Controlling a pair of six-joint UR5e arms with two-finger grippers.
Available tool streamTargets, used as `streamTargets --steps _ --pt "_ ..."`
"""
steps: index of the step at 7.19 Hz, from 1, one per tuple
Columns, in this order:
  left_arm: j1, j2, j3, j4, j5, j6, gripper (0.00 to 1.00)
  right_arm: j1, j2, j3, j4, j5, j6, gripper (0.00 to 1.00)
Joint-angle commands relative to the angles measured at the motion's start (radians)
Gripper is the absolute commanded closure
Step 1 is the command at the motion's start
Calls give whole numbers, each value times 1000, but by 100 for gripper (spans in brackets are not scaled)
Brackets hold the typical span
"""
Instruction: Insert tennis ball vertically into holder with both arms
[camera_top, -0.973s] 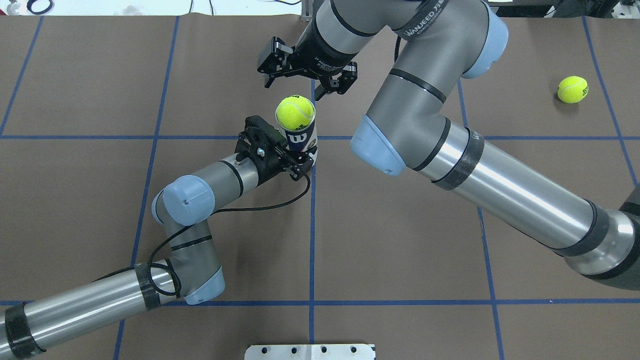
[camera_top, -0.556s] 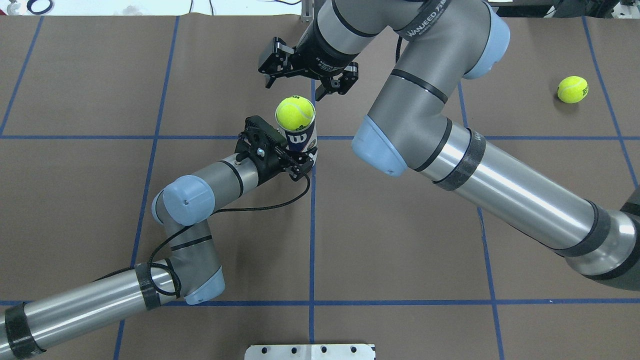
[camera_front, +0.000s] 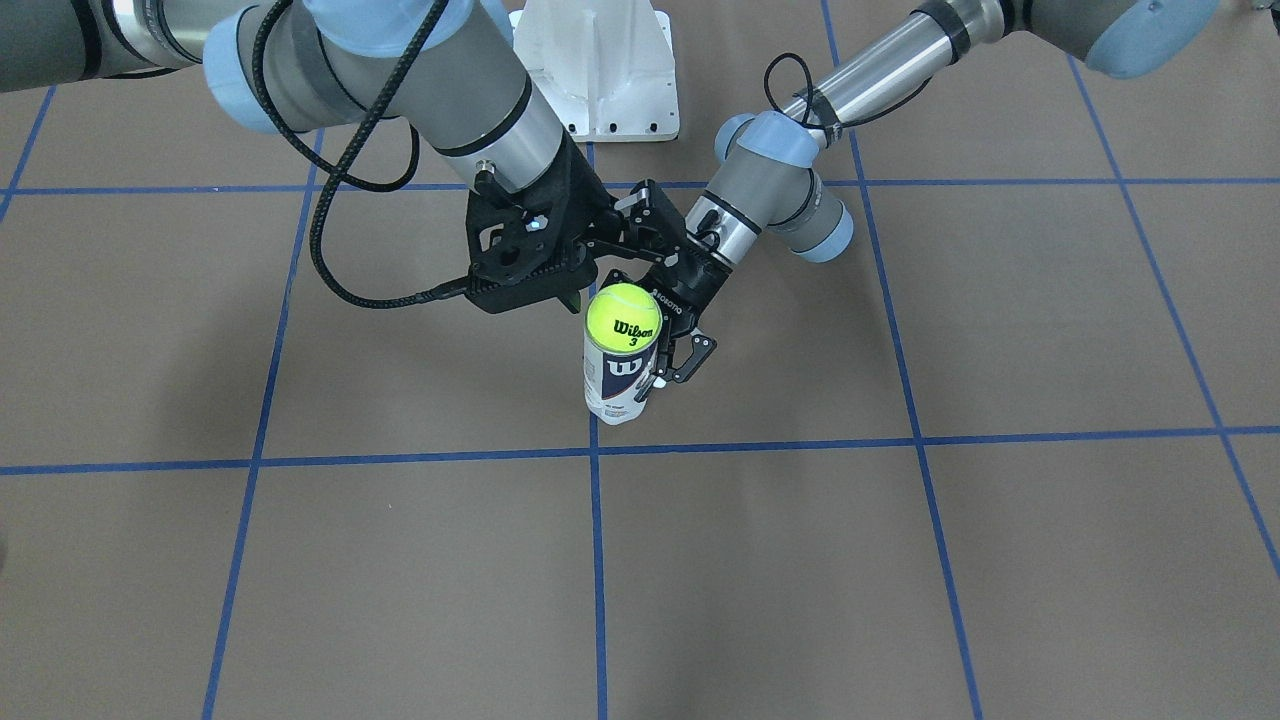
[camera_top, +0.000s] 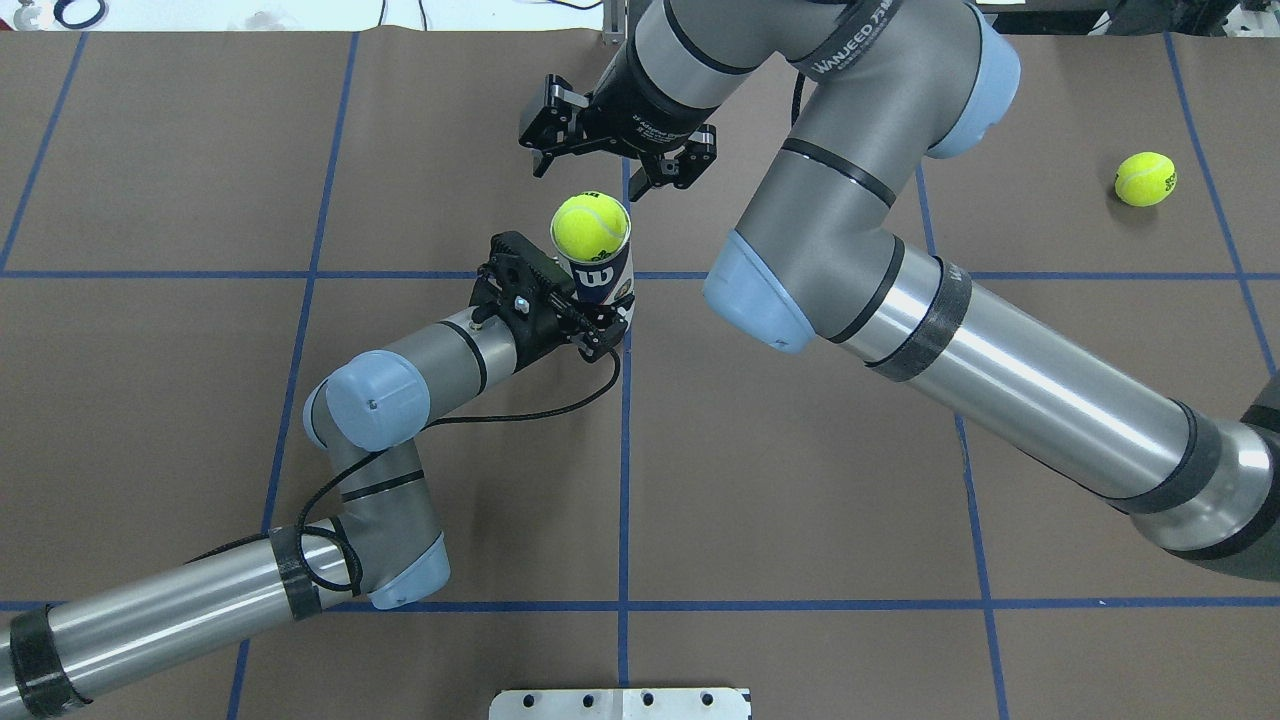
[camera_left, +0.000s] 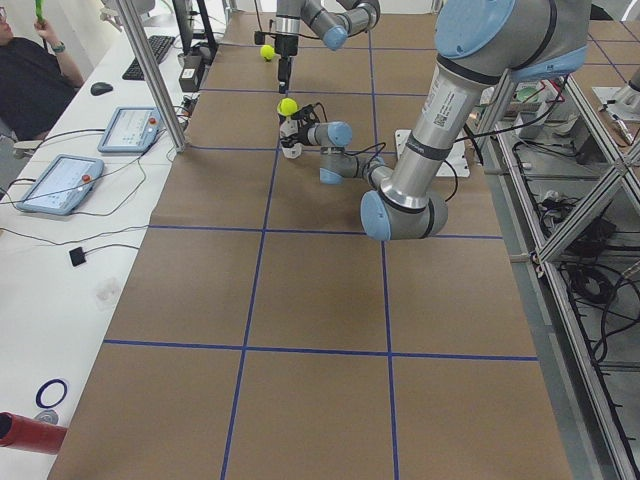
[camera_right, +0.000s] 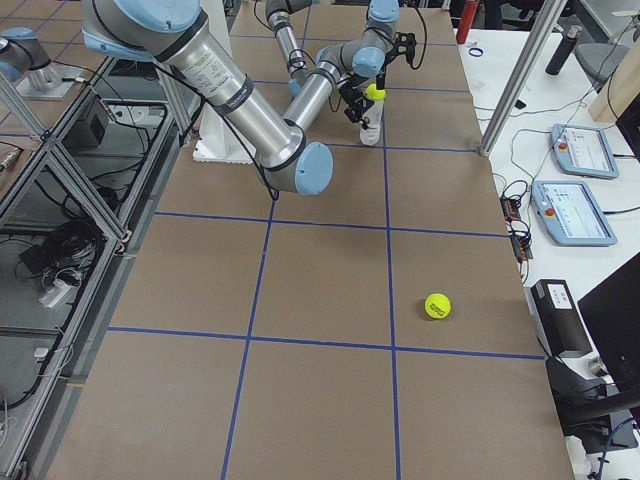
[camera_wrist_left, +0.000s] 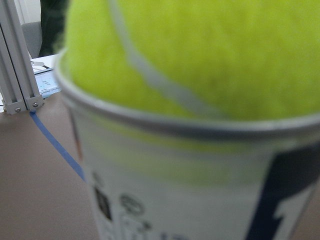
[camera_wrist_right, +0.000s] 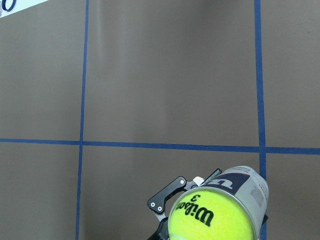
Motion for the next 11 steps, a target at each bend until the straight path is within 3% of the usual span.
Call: streamTargets --steps 1,8,11 --pt "0 0 0 0 0 1 22 10 3 1 6 1 13 100" --pt "-2 0 0 0 0 4 22 -15 0 -28 11 -34 -6 100" --pt "-3 0 0 0 0 3 22 -55 -11 -28 11 -90 -6 100"
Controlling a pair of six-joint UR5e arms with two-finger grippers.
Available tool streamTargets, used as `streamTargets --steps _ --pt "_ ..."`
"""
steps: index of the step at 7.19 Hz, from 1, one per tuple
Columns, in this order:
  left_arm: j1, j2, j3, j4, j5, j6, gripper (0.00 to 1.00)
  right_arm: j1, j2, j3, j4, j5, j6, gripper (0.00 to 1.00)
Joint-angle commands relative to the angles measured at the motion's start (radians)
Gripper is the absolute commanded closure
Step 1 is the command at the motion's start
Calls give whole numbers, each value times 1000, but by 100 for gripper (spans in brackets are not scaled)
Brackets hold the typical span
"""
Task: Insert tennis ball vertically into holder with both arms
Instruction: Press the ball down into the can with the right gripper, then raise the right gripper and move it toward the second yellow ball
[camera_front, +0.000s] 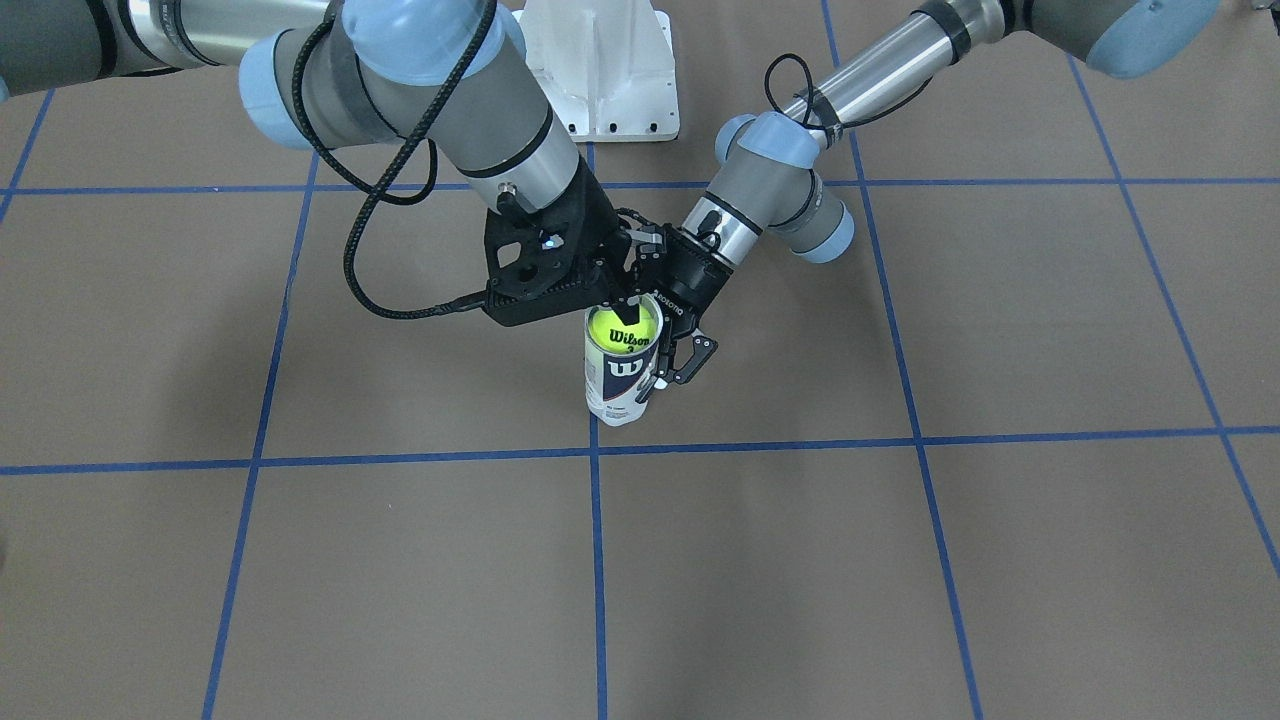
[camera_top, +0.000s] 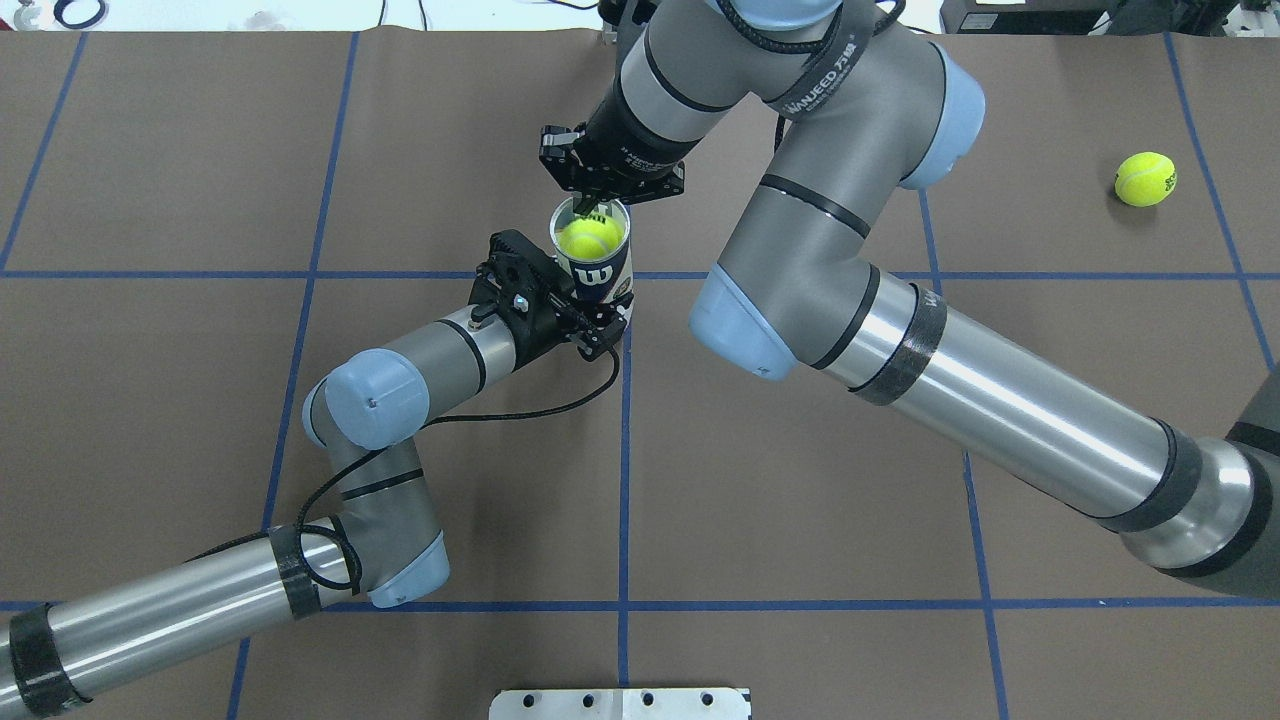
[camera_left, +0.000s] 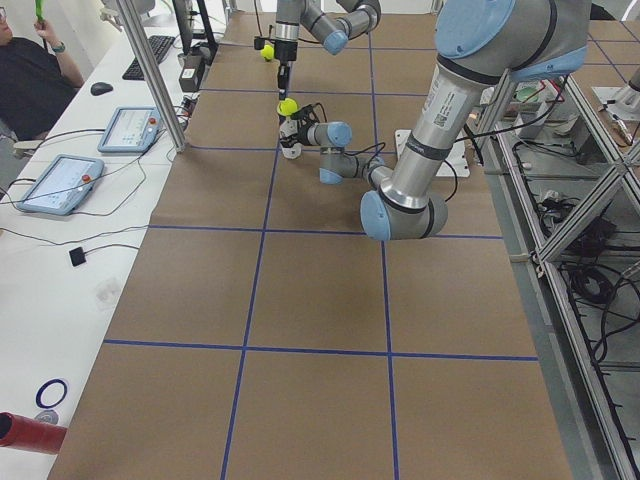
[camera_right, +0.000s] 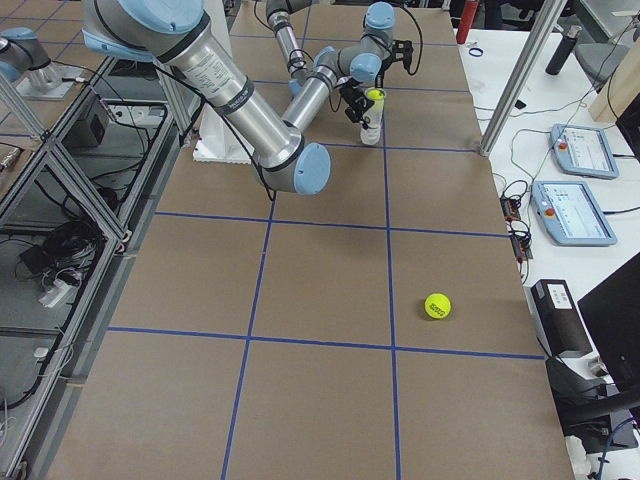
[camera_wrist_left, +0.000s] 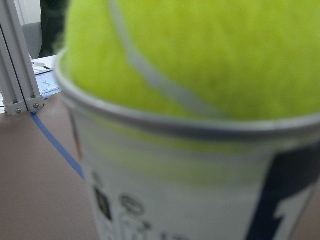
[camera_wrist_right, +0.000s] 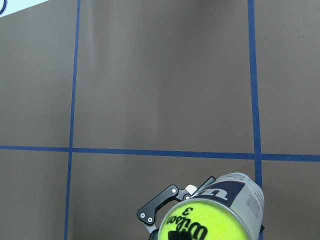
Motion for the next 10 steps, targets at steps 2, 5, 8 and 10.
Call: streamTargets --steps 2,5,8,10 --pt "-1 0 -1 0 0 -1 22 -9 -1 10 -1 -13 0 100" --pt "-2 0 -1 0 0 -1 22 1 -4 11 2 -7 -2 26" --pt "-2 2 -1 6 2 8 1 76 -3 30 -7 64 9 1" --pt "-2 2 1 8 2 8 1 127 -9 30 -8 114 9 1"
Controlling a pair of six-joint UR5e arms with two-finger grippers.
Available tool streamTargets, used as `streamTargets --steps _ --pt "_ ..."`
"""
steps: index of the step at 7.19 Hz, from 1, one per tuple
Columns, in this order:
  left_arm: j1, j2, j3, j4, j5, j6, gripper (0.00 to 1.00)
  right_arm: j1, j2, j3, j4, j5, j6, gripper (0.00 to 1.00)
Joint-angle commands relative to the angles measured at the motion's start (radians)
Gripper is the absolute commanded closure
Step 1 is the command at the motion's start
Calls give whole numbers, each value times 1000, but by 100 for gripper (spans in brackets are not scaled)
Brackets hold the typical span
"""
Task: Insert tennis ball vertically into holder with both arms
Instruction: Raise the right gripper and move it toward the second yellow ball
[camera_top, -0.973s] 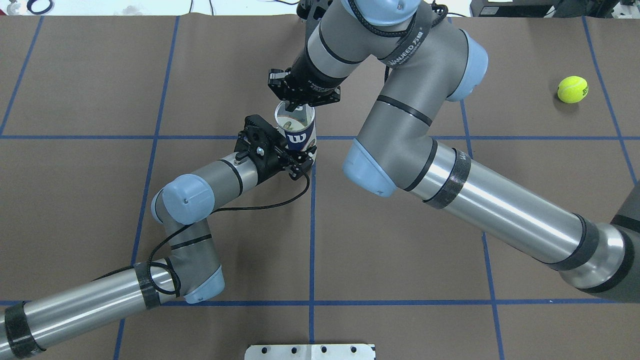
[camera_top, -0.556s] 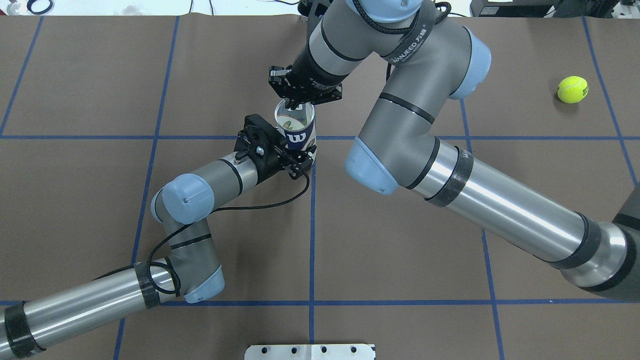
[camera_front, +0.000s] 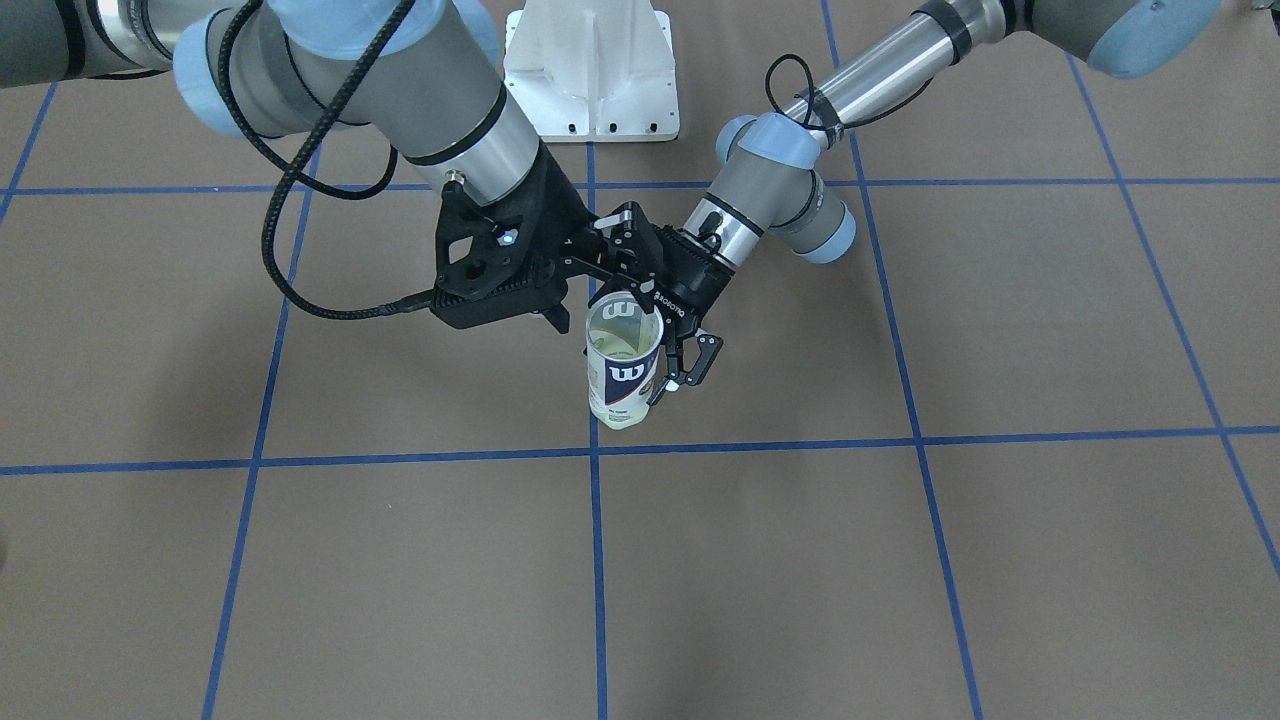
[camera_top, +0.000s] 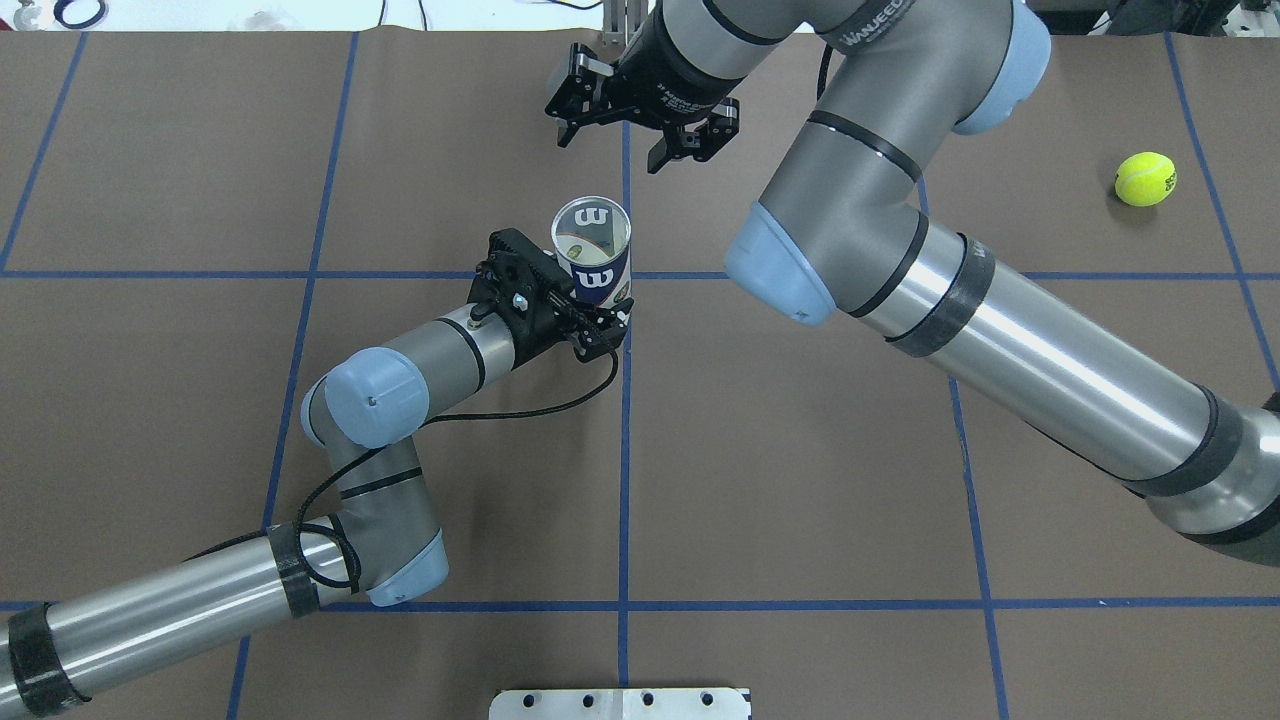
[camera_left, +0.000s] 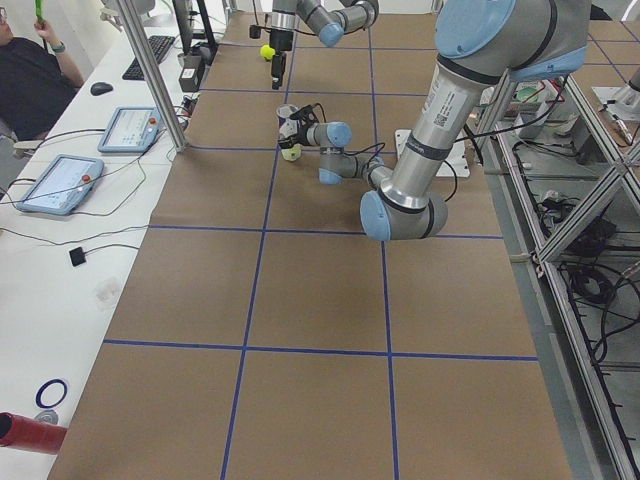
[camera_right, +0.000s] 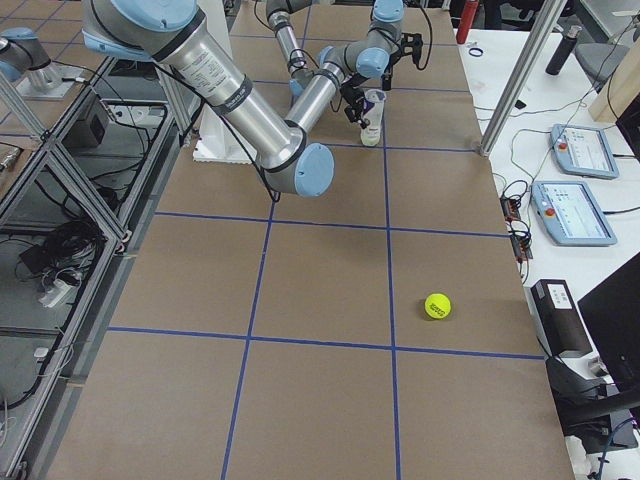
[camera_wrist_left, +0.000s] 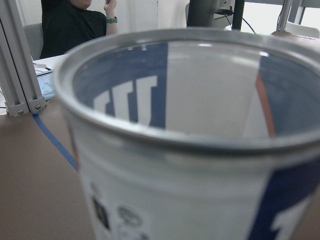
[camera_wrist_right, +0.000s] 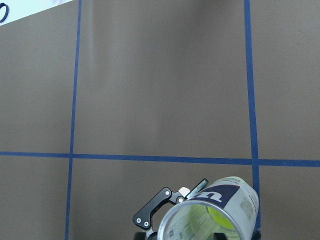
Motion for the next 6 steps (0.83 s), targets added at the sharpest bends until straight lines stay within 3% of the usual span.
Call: streamTargets --steps 1,2,4,6 --pt "0 -1 1 1 0 0 1 100 -29 5 0 94 -12 0" --pt "0 0 1 1 0 0 1 203 -101 20 -3 130 -85 0" --pt "-5 0 1 1 0 0 1 358 -274 -30 -41 144 -567 0" --pt "-6 0 1 1 0 0 1 455 -315 -141 -164 137 -908 0"
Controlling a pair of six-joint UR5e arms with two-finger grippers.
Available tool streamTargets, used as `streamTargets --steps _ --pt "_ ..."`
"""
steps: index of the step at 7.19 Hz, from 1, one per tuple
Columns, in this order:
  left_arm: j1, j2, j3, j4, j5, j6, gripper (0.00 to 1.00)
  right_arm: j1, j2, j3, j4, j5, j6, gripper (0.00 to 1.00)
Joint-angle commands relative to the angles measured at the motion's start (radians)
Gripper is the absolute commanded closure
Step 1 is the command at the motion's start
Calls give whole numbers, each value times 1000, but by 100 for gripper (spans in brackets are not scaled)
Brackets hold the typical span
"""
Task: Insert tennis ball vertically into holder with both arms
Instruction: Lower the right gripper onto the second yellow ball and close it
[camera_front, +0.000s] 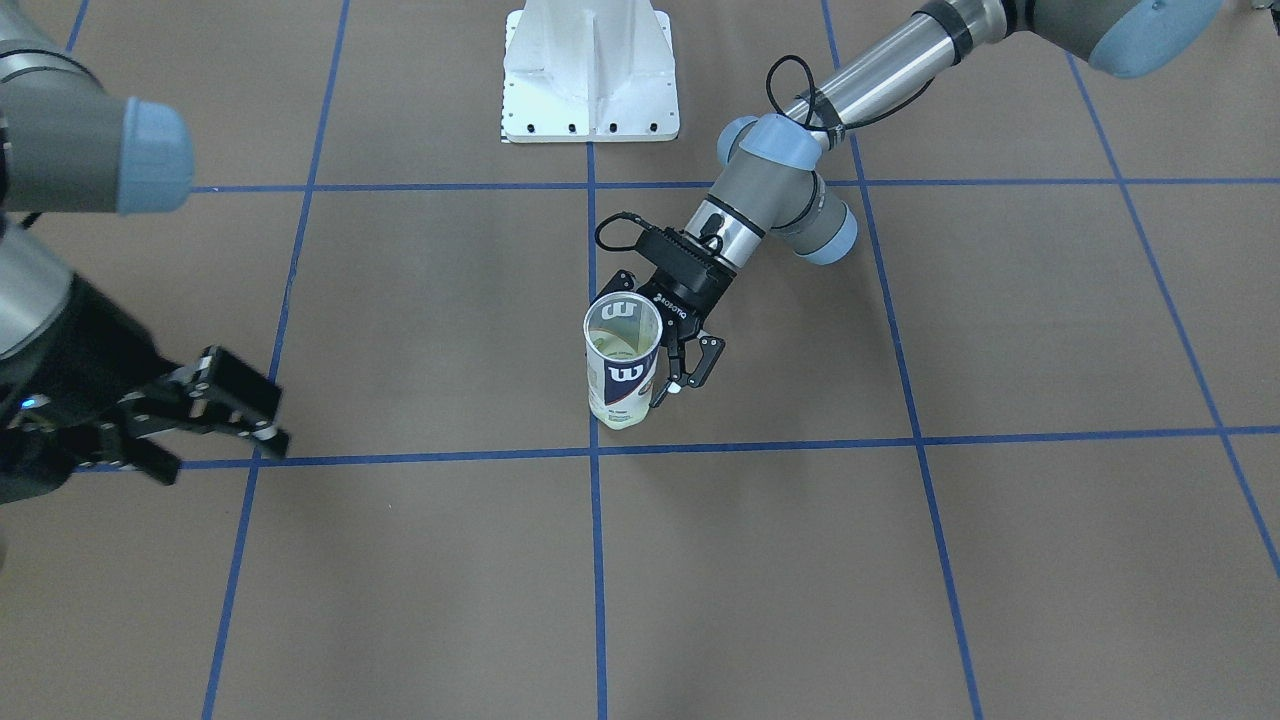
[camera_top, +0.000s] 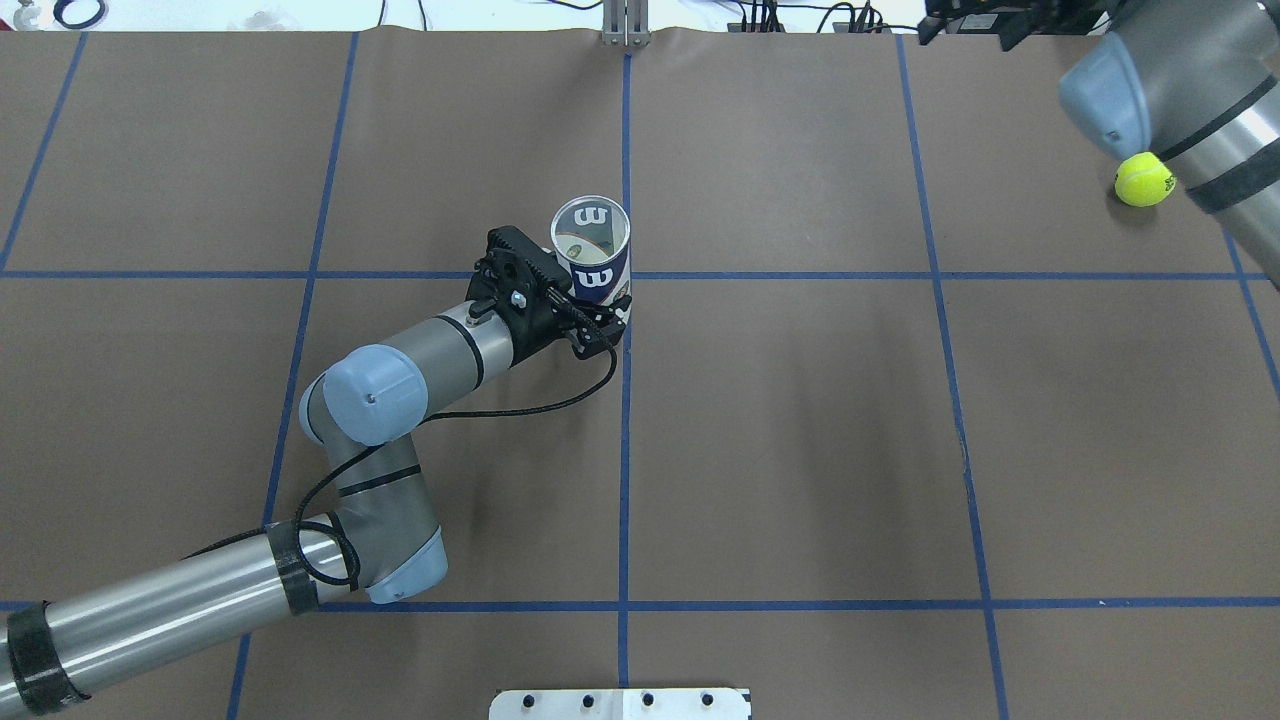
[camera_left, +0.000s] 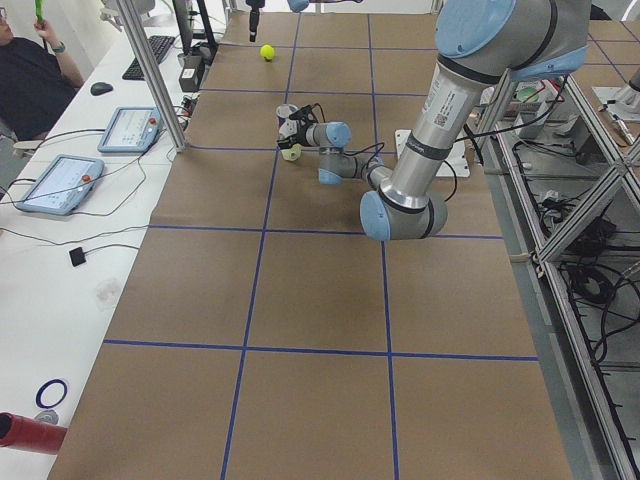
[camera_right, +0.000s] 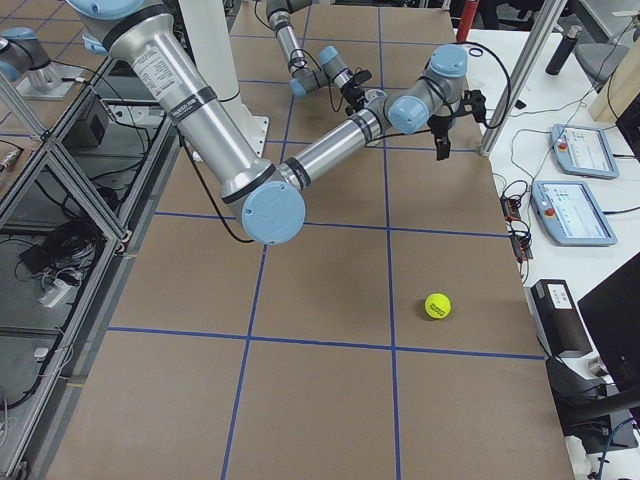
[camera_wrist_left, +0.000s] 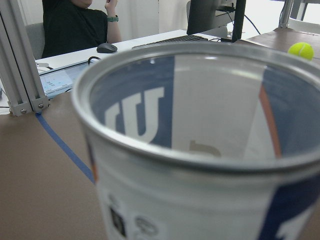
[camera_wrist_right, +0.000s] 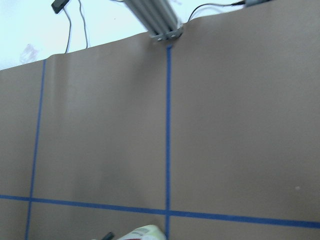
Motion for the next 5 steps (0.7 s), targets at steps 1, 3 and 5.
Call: streamTargets --steps 1,3,5 --pt "0 0 0 0 0 0 1 84 -92 -133 -49 -11 -399 0" --pt "-3 0 0 0 0 2 1 95 -125 -259 29 -43 -481 0" --pt "-8 0 0 0 0 3 1 95 -152 -460 306 -89 -482 0"
